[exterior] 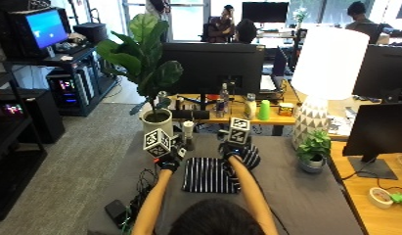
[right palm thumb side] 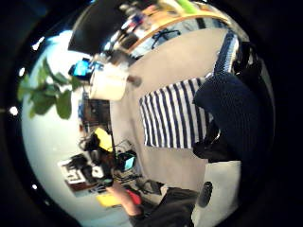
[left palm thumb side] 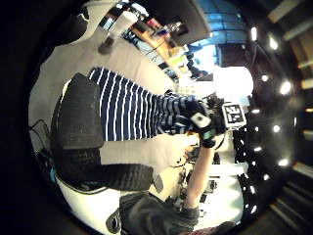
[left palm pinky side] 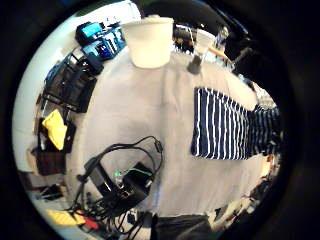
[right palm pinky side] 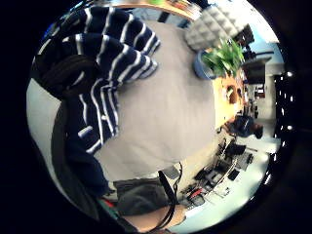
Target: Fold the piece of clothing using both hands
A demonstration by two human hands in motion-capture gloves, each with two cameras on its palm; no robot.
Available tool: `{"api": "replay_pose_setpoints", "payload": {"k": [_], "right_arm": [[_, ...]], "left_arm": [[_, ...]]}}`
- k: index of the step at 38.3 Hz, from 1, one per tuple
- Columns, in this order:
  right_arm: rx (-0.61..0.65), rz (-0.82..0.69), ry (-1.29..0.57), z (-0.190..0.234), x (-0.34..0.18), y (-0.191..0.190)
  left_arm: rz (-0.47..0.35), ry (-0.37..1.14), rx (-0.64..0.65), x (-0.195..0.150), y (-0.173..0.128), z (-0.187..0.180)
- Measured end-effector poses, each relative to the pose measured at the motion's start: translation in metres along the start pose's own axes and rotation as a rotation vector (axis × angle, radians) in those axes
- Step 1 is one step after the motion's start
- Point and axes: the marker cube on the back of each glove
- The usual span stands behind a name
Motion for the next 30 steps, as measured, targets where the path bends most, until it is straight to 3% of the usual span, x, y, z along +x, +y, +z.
{"api": "replay_pose_setpoints", "payload": {"k": [5, 10, 15, 20, 23, 26, 30], "right_arm": [[-0.124, -0.049, 0.059, 0.017, -0.078, 0.062], [-0.267, -0.172, 0.065, 0.091, -0.159, 0.104], [-0.285, -0.234, -0.019, 0.133, -0.194, 0.124], [-0.286, -0.275, -0.1, 0.126, -0.199, 0.137], [-0.214, -0.318, -0.231, 0.104, -0.194, 0.134], [-0.138, -0.354, -0.374, 0.075, -0.179, 0.128], [-0.13, -0.315, -0.386, 0.052, -0.141, 0.118]], "left_arm": [[-0.005, 0.07, 0.093, -0.01, -0.001, -0.021], [-0.023, 0.101, 0.136, -0.021, 0.01, -0.04], [-0.034, 0.084, 0.137, -0.034, 0.013, -0.044], [-0.046, 0.1, 0.142, -0.043, 0.01, -0.04], [-0.042, 0.106, 0.129, -0.041, 0.012, -0.036], [-0.027, 0.104, 0.107, -0.037, 0.016, -0.03], [-0.002, 0.09, 0.091, -0.03, 0.018, -0.021]]}}
